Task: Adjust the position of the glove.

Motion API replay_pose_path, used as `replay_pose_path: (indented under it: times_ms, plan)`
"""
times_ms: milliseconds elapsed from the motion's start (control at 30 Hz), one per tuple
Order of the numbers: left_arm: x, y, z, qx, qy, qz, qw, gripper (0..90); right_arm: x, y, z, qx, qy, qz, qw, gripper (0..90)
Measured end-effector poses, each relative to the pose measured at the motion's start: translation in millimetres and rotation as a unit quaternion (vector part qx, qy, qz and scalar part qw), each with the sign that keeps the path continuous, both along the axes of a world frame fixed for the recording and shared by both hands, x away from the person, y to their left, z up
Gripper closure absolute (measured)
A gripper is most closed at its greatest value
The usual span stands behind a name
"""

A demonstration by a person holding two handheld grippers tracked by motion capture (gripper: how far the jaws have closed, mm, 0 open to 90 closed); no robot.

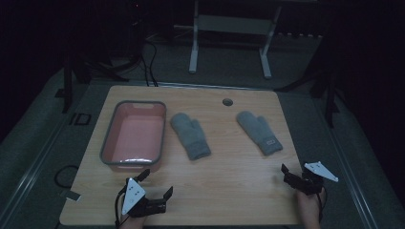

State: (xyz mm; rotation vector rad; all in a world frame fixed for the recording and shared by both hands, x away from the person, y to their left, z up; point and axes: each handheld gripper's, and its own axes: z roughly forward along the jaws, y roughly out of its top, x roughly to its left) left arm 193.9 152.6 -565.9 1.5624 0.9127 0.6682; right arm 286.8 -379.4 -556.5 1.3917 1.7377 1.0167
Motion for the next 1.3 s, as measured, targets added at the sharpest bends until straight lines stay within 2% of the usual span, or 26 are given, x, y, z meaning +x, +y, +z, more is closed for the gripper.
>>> replay_pose_path:
  times_ms: [200,333,467,667,867,900,967,1033,1100,1167,1233,1300]
  plan:
    - [-0.8,2.5,0.6,-0.003,0.002,-0.004,1.0,1.1,1.7,2.3,-0.6,-0.011,0.02,-0.009,0.9997,13.8]
    - [-0.6,1.7,-0.2,0.001,0.008,-0.005,1.0,1.1,1.8,3.6,-0.7,-0.013,0.022,-0.012,0.9996,13.7]
    - [-0.7,1.8,-0.1,0.0,0.009,-0.01,0.9999,1.1,3.5,5.8,-0.9,-0.012,0.028,0.012,0.9994,13.8]
    - [-0.7,2.7,-0.6,-0.004,0.01,-0.007,0.9999,1.1,4.9,19.8,3.8,-0.058,0.027,0.021,0.9978,16.9]
    - [-1.4,1.9,-0.4,-0.001,0.01,-0.008,0.9999,1.1,9.7,32.5,15.3,-0.062,0.03,0.032,0.9971,14.1]
    - [-1.6,1.4,-0.6,0.0,0.01,-0.009,0.9999,1.1,12.2,37.4,19.6,-0.05,0.033,0.044,0.9972,13.8]
    - [-1.6,1.4,-0.6,0.0,0.01,-0.009,0.9999,1.1,13.6,40.3,21.5,-0.05,0.035,0.047,0.997,13.8]
    - [-2.1,0.2,-0.5,0.004,0.01,-0.011,0.9999,1.1,19.1,50.4,28.3,-0.04,0.046,0.073,0.9955,12.3]
    - [-2.3,-0.3,-0.6,0.004,0.01,-0.012,0.9999,1.1,22.5,56.8,33.8,-0.032,0.042,0.089,0.9946,11.5]
    - [-2.1,-0.4,-0.8,0.005,0.011,-0.013,0.9998,1.1,26.6,64.9,40.2,-0.032,0.04,0.091,0.9945,11.4]
    - [-1.9,-0.4,-0.9,0.004,0.012,-0.014,0.9998,1.1,30.3,73.8,46.0,-0.035,0.041,0.112,0.9922,13.4]
    - [-1.3,-0.6,-1.3,0.005,0.015,-0.015,0.9998,1.1,36.6,82.8,50.4,-0.037,0.057,0.128,0.9895,13.8]
